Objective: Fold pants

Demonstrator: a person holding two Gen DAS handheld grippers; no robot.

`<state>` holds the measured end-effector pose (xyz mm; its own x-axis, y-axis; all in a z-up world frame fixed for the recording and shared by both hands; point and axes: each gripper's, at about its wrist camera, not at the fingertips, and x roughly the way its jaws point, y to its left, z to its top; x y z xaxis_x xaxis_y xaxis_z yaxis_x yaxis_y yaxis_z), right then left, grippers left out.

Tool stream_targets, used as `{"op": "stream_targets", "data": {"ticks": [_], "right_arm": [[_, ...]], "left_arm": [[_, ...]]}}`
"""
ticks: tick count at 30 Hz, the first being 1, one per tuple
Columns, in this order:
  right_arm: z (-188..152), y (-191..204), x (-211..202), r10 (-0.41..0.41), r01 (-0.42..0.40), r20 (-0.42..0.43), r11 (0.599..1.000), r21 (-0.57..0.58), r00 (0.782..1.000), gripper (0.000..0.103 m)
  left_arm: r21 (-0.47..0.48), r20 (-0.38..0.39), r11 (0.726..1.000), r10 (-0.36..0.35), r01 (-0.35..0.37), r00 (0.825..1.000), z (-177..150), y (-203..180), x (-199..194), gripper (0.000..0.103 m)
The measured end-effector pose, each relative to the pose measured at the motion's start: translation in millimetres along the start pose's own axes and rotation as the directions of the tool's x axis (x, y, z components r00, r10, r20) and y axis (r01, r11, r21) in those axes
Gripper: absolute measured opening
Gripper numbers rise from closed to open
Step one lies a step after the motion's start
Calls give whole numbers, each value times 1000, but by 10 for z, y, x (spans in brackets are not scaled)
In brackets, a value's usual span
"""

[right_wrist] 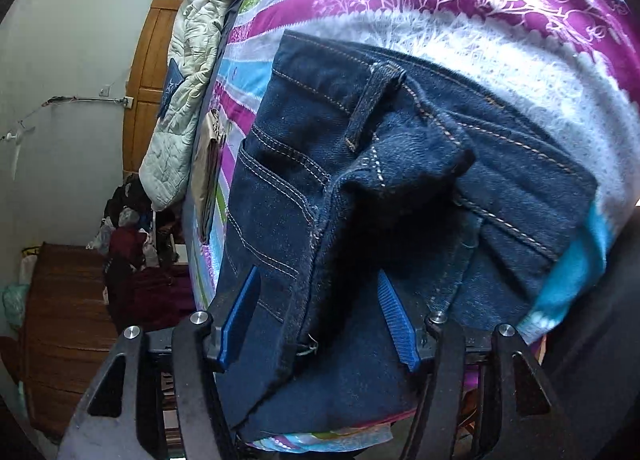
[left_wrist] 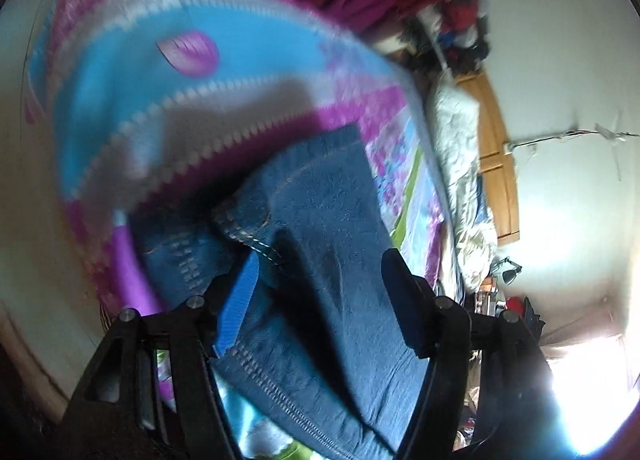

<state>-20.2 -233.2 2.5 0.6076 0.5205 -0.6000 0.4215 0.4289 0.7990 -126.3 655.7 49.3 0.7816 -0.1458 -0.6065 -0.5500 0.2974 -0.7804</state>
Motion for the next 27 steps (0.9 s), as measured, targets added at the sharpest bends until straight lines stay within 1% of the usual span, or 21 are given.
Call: {"op": "stream_targets", "data": {"ticks": [1,2,7,9,10,12,13,15,16,17,18,19,20,21,22,23,24,25,27], "right_arm": [[14,30,44,0,0,1,1000,-6,1000,65],[28,64,86,-3,3,-1,1000,-18,1000,65],[135,165,189,-19,20,7,998,-55,1000,65],[171,160,212,3,-3,16,999,-36,1000,63],[172,150,204,16,-15,18,1000,-28,1000,60],[196,174,199,14,-14,18,1000,-23,1000,58],[208,185,179,4,-3,24,1000,-21,1000,54],[236,171,148,-45,45,34,999,3,998,49],[248,142,137,-60,60,29,998,16,998,44],[270,128,152,-80,79,23,997,22,997,41],[292,125,193,-110,110,13,994,22,994,39],[308,131,242,-135,135,-1,991,20,991,29],[326,151,265,-151,151,-9,988,15,988,25],[334,192,275,-162,162,-6,987,4,987,24],[332,258,261,-164,164,2,986,-17,987,21],[331,342,240,-165,166,10,985,-46,986,20],[329,435,225,-165,165,17,984,-72,986,19],[316,523,179,-158,159,24,982,-97,987,18],[318,696,96,-136,139,36,981,-135,990,17]], "left_arm": [[-10,-25,999,42,-42,999,55,-20,116,64],[-19,-41,998,66,-67,997,75,-26,171,64],[12,-89,989,151,-150,985,123,-138,281,64],[15,-106,987,160,-160,981,121,-141,282,64],[1,-108,988,156,-156,982,132,-149,290,63],[-34,-102,990,130,-134,986,138,-83,226,61],[-46,-100,991,120,-125,988,138,-58,213,60],[-58,-97,992,106,-112,990,124,-17,206,60],[-67,-96,992,102,-108,990,97,28,171,61],[-82,-98,991,98,-106,990,100,46,174,61],[-91,-104,990,101,-111,989,110,56,184,61],[-95,-115,988,111,-123,987,129,43,211,62],[-94,-127,987,121,-133,984,147,21,224,63],[-88,-138,986,129,-142,982,162,4,233,63],[-81,-148,986,135,-148,980,176,-7,238,62],[-72,-150,986,136,-148,979,184,-12,235,49],[-60,-145,987,142,-152,979,193,-13,226,33],[-63,-144,987,140,-151,980,197,4,223,3],[-97,-132,989,102,-115,986,188,58,186,5]]}}
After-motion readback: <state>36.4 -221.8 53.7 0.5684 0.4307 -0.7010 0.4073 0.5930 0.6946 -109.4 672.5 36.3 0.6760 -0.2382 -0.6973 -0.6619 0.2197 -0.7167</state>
